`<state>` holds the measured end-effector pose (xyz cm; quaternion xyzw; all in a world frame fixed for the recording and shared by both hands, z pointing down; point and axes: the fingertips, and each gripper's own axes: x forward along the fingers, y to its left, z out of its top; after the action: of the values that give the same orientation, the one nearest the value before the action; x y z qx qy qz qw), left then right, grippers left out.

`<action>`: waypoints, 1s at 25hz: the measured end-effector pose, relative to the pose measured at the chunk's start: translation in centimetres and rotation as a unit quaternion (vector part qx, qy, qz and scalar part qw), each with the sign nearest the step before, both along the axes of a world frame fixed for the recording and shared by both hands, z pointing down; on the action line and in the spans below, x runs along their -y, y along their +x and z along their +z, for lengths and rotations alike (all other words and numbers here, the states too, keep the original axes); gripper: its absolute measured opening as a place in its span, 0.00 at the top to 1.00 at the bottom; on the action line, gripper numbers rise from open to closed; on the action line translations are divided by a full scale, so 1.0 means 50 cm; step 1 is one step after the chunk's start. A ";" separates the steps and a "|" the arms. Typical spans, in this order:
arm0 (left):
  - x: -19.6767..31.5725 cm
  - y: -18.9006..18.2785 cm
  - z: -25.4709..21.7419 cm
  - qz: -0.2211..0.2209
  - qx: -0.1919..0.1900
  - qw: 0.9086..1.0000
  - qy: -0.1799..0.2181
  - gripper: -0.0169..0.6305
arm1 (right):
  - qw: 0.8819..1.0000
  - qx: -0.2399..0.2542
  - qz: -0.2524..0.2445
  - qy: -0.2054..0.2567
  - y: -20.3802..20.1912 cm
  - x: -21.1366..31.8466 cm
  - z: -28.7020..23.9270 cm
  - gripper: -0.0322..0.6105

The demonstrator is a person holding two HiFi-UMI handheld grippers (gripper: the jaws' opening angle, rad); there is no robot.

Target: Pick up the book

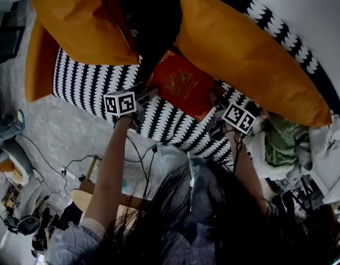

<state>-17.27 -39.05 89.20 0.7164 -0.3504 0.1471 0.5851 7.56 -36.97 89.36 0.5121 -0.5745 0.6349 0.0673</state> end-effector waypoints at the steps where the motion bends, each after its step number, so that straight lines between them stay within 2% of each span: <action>1: -0.003 0.002 -0.011 -0.001 0.004 1.000 0.009 0.45 | 1.000 -0.002 -0.005 0.008 0.005 -0.002 -0.013 0.52; 8: -0.013 -0.033 -0.115 -0.015 0.003 0.998 0.055 0.45 | 0.998 -0.013 -0.036 0.045 -0.029 0.002 -0.119 0.53; 15: -0.047 -0.014 -0.240 -0.014 0.006 0.995 0.097 0.45 | 0.995 -0.018 -0.074 0.068 -0.013 -0.025 -0.242 0.53; 25: -0.090 0.024 -0.442 -0.067 -0.006 0.986 0.156 0.45 | 0.990 -0.027 -0.077 0.111 0.029 -0.047 -0.441 0.54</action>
<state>-16.08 -34.54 67.09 0.7747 -0.4125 0.0474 0.4769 9.03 -34.60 67.31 0.4881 -0.6771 0.5457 0.0740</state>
